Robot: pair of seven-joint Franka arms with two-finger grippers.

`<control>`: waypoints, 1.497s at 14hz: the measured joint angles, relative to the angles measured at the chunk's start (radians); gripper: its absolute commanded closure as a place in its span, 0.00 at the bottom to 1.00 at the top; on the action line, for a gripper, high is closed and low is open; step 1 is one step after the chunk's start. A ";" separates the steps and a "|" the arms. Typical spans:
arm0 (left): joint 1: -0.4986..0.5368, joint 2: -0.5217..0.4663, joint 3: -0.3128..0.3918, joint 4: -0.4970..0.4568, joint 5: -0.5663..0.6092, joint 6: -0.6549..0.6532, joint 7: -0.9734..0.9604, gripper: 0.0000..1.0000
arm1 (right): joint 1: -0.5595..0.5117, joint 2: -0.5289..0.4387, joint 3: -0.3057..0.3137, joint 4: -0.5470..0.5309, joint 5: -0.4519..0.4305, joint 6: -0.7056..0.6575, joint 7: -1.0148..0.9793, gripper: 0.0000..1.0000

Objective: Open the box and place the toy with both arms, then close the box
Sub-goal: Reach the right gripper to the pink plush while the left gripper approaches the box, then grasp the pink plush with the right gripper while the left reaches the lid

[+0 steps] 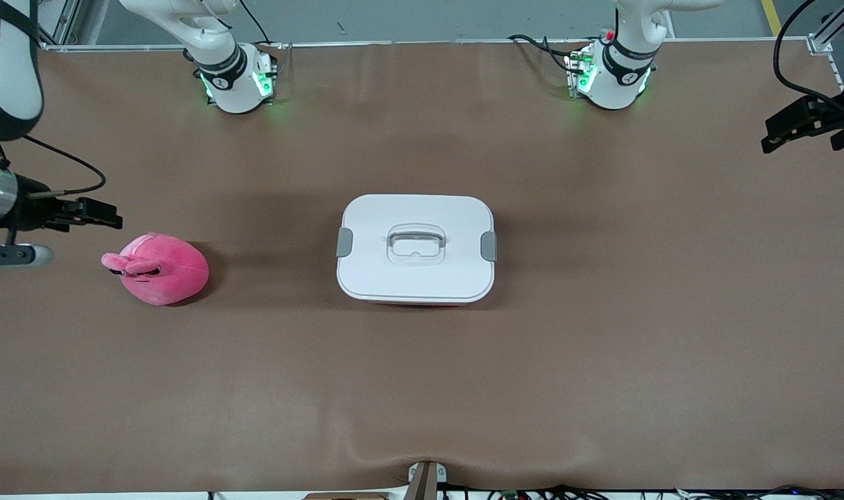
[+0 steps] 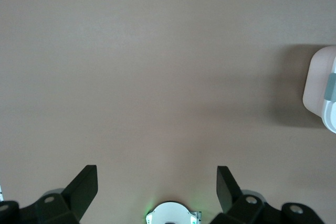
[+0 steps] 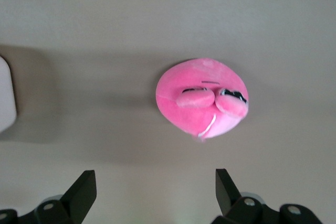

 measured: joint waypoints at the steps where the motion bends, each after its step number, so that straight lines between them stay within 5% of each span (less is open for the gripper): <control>1: 0.001 0.004 0.001 0.000 0.000 0.000 0.000 0.00 | -0.002 0.000 -0.002 -0.029 0.000 0.033 -0.060 0.00; 7: 0.000 0.086 0.031 0.006 0.002 0.083 -0.015 0.00 | -0.009 -0.027 -0.013 -0.207 -0.001 0.220 -0.460 0.00; 21: -0.100 0.209 0.002 0.013 -0.121 0.227 -0.581 0.00 | -0.051 -0.029 -0.012 -0.428 -0.004 0.613 -1.303 0.00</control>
